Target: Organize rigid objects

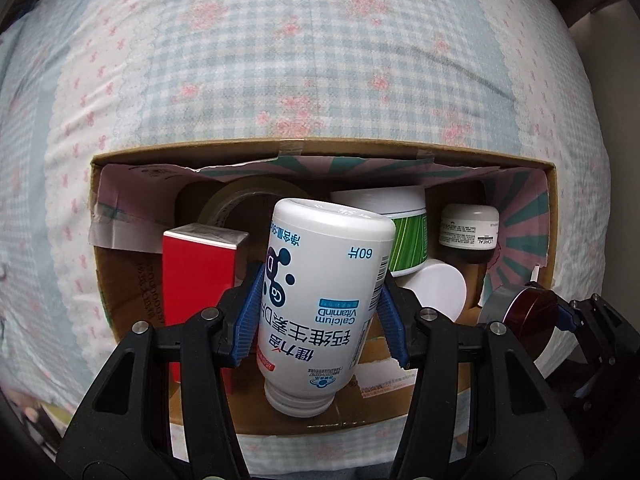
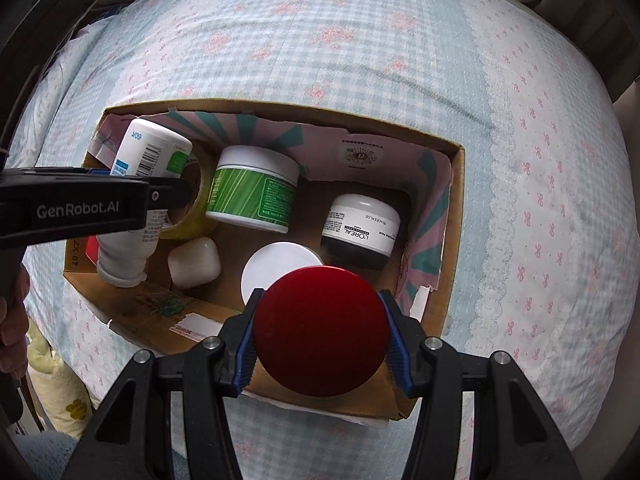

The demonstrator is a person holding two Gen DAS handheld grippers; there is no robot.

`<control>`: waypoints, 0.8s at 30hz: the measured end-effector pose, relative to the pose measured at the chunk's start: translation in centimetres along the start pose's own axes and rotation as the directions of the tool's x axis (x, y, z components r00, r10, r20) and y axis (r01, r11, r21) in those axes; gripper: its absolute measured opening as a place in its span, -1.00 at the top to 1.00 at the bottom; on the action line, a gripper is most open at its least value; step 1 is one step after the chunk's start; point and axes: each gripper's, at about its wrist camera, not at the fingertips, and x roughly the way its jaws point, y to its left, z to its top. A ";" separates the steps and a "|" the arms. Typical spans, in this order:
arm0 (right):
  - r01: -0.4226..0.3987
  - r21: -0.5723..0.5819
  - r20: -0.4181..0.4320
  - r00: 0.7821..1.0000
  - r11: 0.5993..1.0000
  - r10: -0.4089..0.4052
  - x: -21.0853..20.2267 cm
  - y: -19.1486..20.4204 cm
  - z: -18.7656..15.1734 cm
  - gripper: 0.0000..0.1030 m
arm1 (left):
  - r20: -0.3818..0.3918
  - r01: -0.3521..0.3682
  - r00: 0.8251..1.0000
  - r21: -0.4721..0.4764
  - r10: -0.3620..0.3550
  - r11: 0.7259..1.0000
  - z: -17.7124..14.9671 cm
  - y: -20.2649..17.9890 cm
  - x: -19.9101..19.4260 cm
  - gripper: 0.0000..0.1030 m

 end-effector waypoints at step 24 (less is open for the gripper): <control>0.016 0.120 0.117 0.993 0.993 -0.030 -6.2 0.8 -4.1 -1.00 | 0.202 -0.015 0.979 0.086 -0.003 0.996 -5.0 0.9 -9.8 -1.00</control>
